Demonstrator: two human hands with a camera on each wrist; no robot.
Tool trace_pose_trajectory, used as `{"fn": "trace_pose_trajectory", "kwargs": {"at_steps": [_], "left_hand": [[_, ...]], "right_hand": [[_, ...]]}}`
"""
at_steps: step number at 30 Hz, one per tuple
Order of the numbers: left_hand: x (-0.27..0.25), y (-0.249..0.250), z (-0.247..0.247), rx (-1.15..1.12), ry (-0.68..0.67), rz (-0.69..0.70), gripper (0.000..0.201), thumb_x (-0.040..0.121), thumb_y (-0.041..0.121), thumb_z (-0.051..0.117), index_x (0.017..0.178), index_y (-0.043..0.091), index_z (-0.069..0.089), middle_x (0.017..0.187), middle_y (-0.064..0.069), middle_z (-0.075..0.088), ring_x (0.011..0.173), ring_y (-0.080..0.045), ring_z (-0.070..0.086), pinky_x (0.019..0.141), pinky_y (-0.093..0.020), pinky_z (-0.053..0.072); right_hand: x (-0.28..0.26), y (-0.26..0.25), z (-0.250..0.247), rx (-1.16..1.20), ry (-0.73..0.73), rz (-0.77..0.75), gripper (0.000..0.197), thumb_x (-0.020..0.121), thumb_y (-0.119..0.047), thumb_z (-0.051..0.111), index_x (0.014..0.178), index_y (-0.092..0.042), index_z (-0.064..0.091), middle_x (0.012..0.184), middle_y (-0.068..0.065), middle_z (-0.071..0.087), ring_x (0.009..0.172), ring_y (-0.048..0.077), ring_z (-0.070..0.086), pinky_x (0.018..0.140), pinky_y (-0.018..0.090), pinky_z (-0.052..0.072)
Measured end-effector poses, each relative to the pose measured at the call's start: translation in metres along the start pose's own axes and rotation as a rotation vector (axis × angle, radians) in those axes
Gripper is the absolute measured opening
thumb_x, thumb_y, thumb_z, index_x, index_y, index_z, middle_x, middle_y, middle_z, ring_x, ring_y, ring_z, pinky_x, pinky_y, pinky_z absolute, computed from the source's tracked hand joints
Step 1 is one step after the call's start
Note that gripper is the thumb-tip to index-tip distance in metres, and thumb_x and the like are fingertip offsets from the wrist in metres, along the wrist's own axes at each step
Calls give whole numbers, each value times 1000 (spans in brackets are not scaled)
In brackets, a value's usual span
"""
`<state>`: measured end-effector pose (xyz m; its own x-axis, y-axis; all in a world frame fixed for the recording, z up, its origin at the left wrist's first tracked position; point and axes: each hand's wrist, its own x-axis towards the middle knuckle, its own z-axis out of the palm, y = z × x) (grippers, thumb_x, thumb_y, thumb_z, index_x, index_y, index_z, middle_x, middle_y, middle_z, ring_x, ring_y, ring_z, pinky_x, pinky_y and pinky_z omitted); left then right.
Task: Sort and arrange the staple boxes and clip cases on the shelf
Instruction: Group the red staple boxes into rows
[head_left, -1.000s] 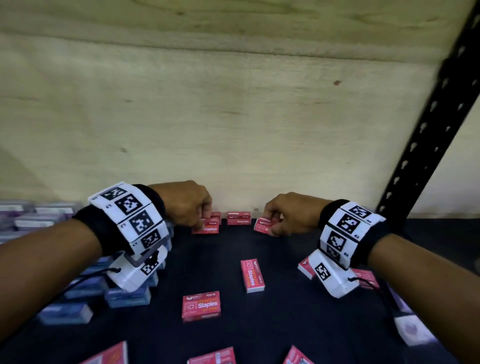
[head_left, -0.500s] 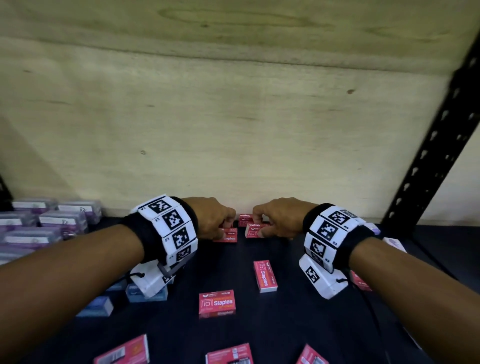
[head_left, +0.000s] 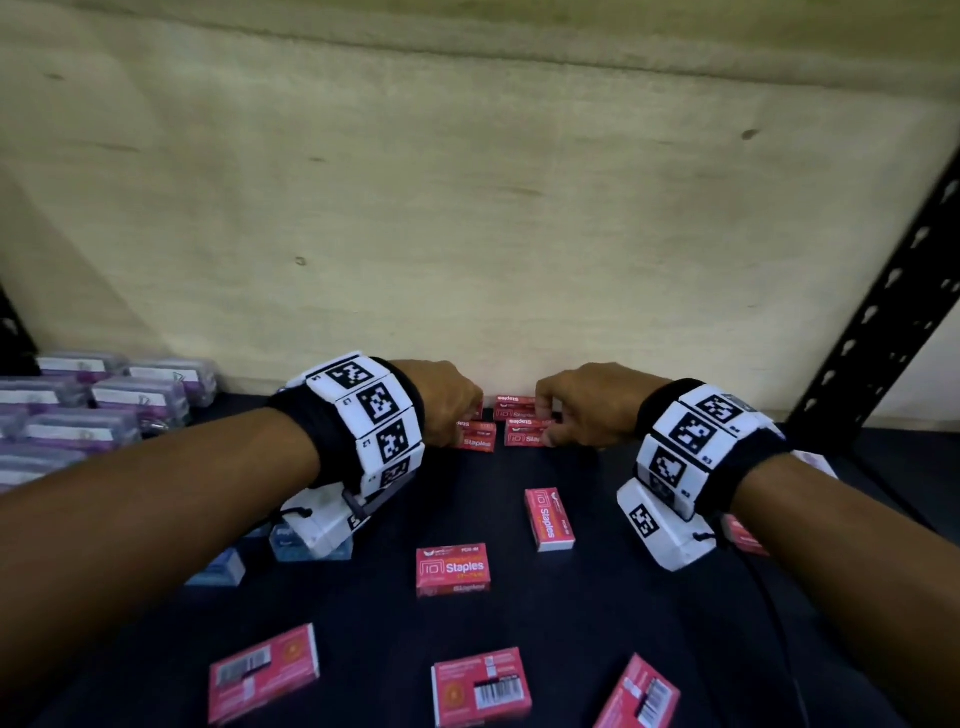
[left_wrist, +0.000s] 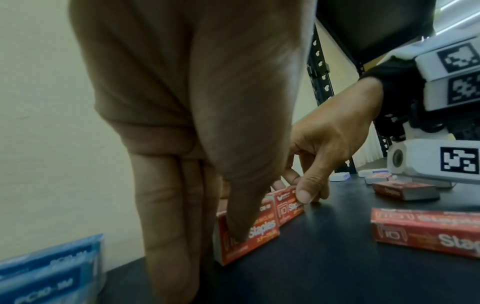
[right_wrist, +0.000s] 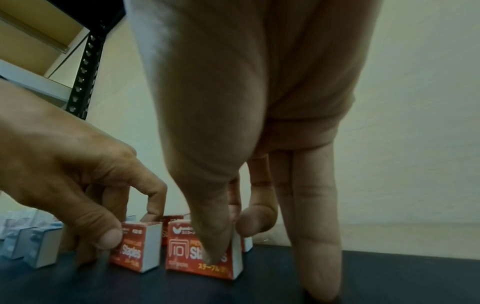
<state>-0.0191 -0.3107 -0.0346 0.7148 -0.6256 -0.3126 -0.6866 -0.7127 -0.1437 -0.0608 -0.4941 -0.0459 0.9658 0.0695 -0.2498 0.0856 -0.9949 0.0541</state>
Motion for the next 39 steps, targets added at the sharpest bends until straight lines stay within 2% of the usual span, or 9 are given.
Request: {"fn": "trace_pose_trajectory", "kwargs": {"at_steps": [5,8,12,16,20,24,29,33,39], "left_hand": [[7,2,1,45,-7,-12,29,96,23,55,119,6,57,107,-9,63,81,-21,55,61,-24,40],[7,5,1,66,0,-25,32,97,26,55,122,6,55,111,-9,62,82,-20,55,64,-27,40],[4,5,1,-30,31,-85,50,92,37,63,125,6,42,82,1,49,65,-12,49,57,-26,41],[-3,-3,3,-146,10,-142,57,86,36,68,123,9,35,88,-3,58,77,-19,60,75,-36,54],[-27,-11,-11,-120,74,-139,48,89,41,64,119,12,42,92,-2,59,86,-22,59,74,-35,50],[-59,0,-18,-41,123,-21,29,87,48,64,98,22,58,92,4,63,82,-16,58,71,-31,47],[-83,25,9,-78,-91,112,33,87,53,62,103,25,66,99,9,66,91,-12,61,83,-31,52],[-88,34,24,1,-135,94,40,91,55,54,94,18,70,79,7,62,77,-13,58,70,-30,49],[-92,32,30,-54,-90,102,32,91,50,58,90,21,71,82,10,64,82,-14,62,78,-33,54]], "right_hand": [[0,1,2,-2,12,-13,21,91,-44,65,99,-32,50,75,-17,50,80,15,54,70,28,38],[0,0,2,16,16,-2,26,88,-46,68,100,-31,50,75,-16,51,76,13,55,71,29,40],[-6,6,2,130,-6,40,45,83,-53,70,111,-28,45,80,-5,66,77,19,67,81,39,54],[-25,17,2,248,-20,94,53,82,-59,68,114,-29,38,100,-3,62,91,18,61,89,39,50],[-50,13,-4,230,-8,66,37,84,-55,67,100,-26,50,90,-6,59,80,13,57,79,32,47],[-63,-5,-8,241,-95,13,33,87,-52,67,97,-22,61,84,0,67,67,13,60,71,28,48],[-67,-31,1,73,-179,35,54,87,-65,56,99,-14,70,98,7,72,90,24,67,80,35,52],[-70,-48,12,-33,-126,63,58,86,-70,53,70,-15,61,74,0,61,74,20,61,65,31,46],[-73,-56,15,-29,-103,67,49,87,-58,62,70,-12,61,73,2,61,70,20,58,57,29,42]]}}
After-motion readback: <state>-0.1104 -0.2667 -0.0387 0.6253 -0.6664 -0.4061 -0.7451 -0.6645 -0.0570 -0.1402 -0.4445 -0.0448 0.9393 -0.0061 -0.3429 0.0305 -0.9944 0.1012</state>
